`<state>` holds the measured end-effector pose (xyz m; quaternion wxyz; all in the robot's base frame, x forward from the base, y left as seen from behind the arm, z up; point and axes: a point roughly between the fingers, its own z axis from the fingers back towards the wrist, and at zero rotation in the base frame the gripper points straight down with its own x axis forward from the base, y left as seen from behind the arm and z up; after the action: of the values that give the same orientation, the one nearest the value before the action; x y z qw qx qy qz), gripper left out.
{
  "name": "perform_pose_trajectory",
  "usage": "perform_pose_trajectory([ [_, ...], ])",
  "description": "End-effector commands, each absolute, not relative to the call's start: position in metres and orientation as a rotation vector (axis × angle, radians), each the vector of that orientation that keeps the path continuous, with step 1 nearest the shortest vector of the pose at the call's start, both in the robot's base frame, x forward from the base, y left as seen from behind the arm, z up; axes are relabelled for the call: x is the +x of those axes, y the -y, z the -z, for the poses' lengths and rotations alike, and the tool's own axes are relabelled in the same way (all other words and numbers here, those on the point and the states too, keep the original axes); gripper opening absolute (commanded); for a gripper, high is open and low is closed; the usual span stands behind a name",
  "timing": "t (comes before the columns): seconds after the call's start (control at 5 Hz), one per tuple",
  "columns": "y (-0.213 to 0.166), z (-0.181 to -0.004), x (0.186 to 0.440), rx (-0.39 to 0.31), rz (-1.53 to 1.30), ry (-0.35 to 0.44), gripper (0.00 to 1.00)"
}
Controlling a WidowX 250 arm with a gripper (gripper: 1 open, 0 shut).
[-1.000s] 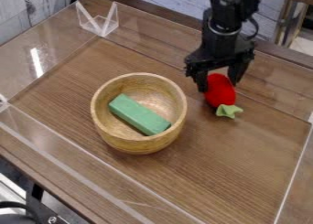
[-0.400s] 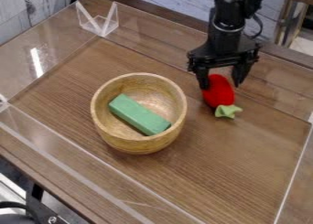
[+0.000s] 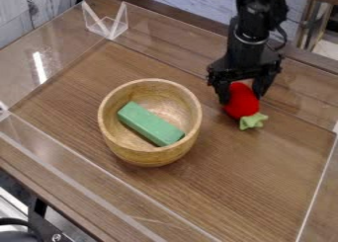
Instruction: Move the red fruit to the left
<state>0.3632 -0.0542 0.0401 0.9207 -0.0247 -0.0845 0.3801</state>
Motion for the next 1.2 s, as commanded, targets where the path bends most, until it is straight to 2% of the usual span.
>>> perform_pose_trajectory([
  [0.0,0.048,-0.051,0.360,-0.072,-0.803,0.205,1.00],
  [0.2,0.037,-0.055,0.354,-0.077,-0.823,0.198,1.00],
  [0.6,0.030,-0.048,0.357,-0.094,-0.851,0.185,1.00],
  [1.0,0.019,-0.048,0.360,-0.118,-0.768,0.174,1.00],
])
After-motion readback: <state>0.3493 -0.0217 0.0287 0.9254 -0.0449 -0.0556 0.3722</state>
